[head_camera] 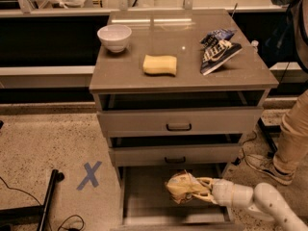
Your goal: Pick brown chip bag from bottom drawer and place on counter
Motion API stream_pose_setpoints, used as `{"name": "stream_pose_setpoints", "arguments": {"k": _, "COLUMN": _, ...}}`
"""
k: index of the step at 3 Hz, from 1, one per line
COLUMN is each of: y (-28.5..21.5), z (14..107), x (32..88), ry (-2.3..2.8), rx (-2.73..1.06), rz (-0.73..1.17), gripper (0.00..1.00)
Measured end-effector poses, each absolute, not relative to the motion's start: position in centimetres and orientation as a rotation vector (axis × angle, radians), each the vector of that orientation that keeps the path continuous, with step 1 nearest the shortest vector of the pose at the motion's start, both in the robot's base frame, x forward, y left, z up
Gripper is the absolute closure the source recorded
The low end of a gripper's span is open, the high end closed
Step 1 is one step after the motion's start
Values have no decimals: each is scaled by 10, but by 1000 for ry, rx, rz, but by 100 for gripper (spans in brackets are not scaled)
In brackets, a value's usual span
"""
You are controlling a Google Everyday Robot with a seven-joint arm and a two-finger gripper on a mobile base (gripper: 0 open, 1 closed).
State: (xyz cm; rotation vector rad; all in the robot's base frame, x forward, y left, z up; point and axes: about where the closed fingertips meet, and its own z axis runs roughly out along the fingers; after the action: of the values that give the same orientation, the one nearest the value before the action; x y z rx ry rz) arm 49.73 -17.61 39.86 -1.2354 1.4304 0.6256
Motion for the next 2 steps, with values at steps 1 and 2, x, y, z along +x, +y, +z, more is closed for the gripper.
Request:
{"name": "stream_pose_setpoints", "arguments": {"k": 1, "y": -163, "z": 460, "x": 450, "ry": 1318, "rx": -1391, "rz": 667, "gripper": 100}}
{"name": "stream_pose_setpoints", "arguments": {"k": 2, "y": -156, "z": 526, "x": 412, "ry": 1230, "rx": -1486, "rz": 650, "gripper": 100}}
